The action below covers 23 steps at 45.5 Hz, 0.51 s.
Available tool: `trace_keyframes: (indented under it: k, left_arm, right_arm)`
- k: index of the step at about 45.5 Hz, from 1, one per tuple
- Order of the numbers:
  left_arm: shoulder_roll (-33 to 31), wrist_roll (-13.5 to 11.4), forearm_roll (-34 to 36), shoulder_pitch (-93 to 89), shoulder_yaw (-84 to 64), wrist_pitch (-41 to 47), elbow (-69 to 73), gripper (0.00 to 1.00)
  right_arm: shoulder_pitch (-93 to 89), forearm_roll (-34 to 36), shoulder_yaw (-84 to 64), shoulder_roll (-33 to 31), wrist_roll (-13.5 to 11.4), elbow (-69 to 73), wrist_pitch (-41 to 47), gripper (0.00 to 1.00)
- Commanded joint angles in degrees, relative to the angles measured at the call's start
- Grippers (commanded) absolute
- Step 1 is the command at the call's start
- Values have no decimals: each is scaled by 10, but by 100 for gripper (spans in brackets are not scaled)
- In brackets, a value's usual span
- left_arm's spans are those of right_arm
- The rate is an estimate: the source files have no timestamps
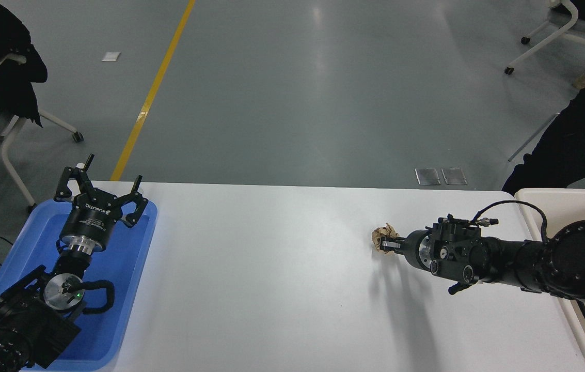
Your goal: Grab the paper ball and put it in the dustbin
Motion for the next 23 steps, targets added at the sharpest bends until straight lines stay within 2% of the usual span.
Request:
trace_keyframes:
  k: [1, 7, 12, 23]
  left_arm:
    - [0, 0, 0, 0, 0, 0, 0, 100]
    - [0, 0, 0, 0, 0, 0, 0, 100]
    - [0, 0, 0, 0, 0, 0, 0, 100]
    - [-1, 0, 0, 0, 0, 0, -1, 100]
  right_arm:
    - [6, -7, -6, -1, 1, -3, -8, 0]
    - [38, -8, -35, -9, 1, 9, 0, 0]
    - [93, -6, -68, -43, 1, 54, 21, 0]
    - [260, -10, -112, -143, 2, 165, 147, 0]
